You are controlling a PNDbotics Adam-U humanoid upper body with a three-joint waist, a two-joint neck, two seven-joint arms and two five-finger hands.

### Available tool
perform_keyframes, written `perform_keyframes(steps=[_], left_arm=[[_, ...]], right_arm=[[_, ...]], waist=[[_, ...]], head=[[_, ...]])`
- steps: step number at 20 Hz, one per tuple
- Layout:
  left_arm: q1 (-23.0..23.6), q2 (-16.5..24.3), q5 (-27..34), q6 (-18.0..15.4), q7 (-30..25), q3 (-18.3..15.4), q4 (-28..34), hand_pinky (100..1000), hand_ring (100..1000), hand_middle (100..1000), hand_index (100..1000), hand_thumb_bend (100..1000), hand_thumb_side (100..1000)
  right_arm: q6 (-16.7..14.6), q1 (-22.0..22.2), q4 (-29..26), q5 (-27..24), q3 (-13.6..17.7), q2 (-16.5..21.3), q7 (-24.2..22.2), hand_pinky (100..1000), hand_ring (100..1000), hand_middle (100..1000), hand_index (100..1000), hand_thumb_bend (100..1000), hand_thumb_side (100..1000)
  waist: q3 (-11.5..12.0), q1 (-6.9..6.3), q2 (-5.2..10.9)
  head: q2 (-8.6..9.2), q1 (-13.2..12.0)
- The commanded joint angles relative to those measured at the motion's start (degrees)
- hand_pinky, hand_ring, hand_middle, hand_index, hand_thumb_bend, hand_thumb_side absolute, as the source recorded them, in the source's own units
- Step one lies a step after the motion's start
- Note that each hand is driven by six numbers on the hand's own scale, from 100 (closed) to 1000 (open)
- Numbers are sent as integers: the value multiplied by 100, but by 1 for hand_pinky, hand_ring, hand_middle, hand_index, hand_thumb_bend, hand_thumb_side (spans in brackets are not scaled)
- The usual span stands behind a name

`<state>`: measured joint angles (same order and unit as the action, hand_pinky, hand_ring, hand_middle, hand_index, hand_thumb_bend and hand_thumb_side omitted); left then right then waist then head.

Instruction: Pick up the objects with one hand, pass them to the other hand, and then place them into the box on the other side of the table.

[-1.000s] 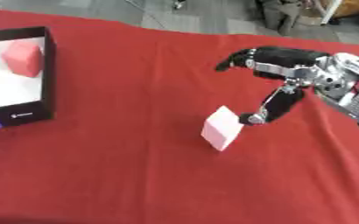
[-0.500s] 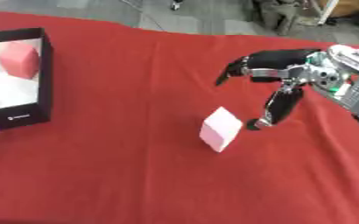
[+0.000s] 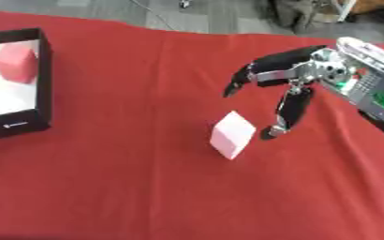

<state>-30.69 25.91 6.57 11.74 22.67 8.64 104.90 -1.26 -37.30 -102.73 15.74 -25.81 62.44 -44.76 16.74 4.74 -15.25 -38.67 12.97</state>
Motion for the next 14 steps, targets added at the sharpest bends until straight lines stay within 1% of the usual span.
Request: perform_keyframes(steps=[1,3,6,14], left_arm=[[-44,51,7,0,29,-44,89,790,543,718,706,100,773],[-39,44,2,4,34,-45,89,790,542,717,705,100,773],[-27,36,2,7,46,-49,88,790,541,717,704,100,780],[-11,9,-3,14,59,-40,95,789,540,715,701,100,791]], right_arm=[[18,-100,4,72,48,47,-168,925,892,824,893,518,110],[43,-113,37,128,14,4,-134,923,888,822,893,518,115],[93,-99,107,210,-22,-54,50,915,876,813,890,513,117],[269,-13,232,454,-122,-170,866,889,841,780,875,495,109]], waist=[[-2,-42,75],[5,-50,73],[15,-58,68],[38,-79,53]], head=[[-11,11],[-17,17],[-35,38],[-50,64]])
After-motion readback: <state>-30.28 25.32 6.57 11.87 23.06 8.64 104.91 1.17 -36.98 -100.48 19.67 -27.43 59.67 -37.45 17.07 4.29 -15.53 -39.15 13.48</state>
